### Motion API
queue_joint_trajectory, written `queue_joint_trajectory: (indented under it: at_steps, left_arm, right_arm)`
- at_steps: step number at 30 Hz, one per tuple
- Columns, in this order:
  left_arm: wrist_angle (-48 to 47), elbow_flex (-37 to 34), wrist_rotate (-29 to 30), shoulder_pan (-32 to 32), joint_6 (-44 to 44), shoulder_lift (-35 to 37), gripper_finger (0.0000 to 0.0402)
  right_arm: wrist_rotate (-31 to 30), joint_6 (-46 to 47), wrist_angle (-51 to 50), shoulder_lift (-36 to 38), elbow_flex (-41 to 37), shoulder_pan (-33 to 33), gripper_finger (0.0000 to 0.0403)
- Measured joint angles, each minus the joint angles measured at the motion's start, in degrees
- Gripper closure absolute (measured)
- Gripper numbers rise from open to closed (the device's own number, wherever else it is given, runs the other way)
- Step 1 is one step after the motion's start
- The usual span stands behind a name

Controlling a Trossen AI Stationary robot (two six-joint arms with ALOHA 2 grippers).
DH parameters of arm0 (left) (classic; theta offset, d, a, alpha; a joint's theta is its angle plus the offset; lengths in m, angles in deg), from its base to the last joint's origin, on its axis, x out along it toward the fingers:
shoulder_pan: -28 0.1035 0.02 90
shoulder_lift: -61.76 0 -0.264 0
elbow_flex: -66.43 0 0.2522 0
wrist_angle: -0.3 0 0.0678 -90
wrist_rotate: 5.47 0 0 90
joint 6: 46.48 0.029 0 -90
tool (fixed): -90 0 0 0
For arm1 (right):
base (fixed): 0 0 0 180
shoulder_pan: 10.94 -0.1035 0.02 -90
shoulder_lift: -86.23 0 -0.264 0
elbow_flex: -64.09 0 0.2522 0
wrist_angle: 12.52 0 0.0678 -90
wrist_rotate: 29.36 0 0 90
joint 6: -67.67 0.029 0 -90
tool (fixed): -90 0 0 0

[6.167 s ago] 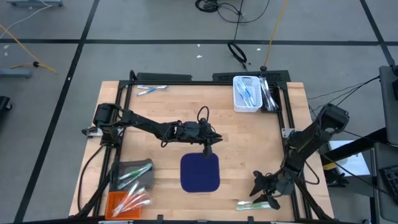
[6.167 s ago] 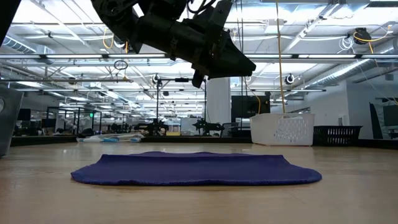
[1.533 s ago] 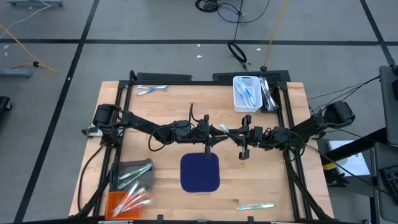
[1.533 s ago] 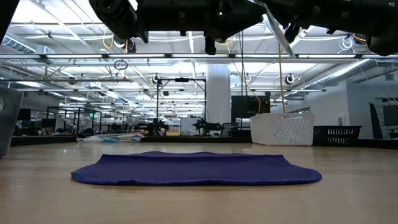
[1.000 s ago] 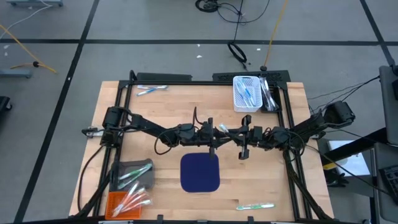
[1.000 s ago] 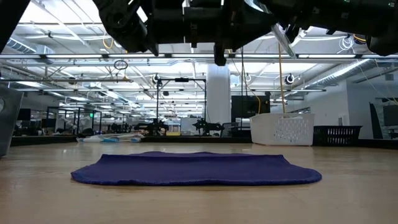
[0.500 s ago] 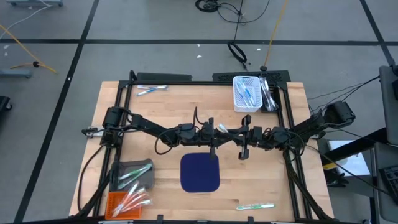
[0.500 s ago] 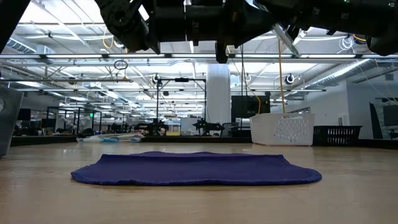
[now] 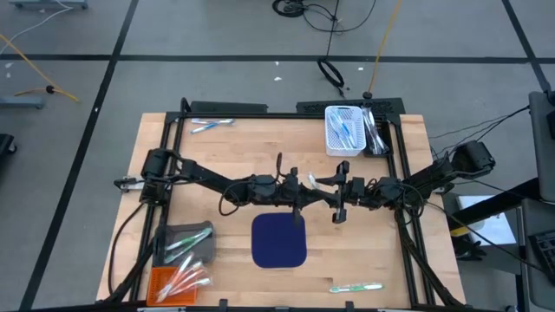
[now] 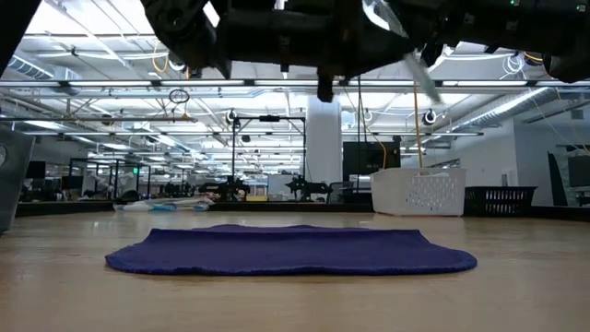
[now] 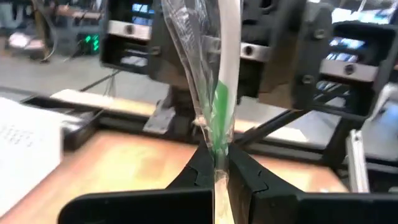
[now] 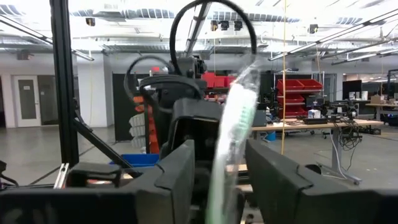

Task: Pick & Place Toothbrushes
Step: Put the green toothbrush into the black bin

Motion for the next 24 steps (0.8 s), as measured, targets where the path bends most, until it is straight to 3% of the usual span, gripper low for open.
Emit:
queue_joint_trajectory:
  at_steps: [12,24]
  left_arm:
    - [-46.2,0.0,13.6,-4.6,-0.4,18.8,0.0398]
    - [-81.0,0.0,16.2,-12.5,-18.5,31.6,0.0398]
  right_arm:
    - [-0.1,0.1,0.1,0.7,-2.1,0.0,0.0263]
    - [-0.1,0.0,0.4,0.7,-2.1,0.0,0.0264]
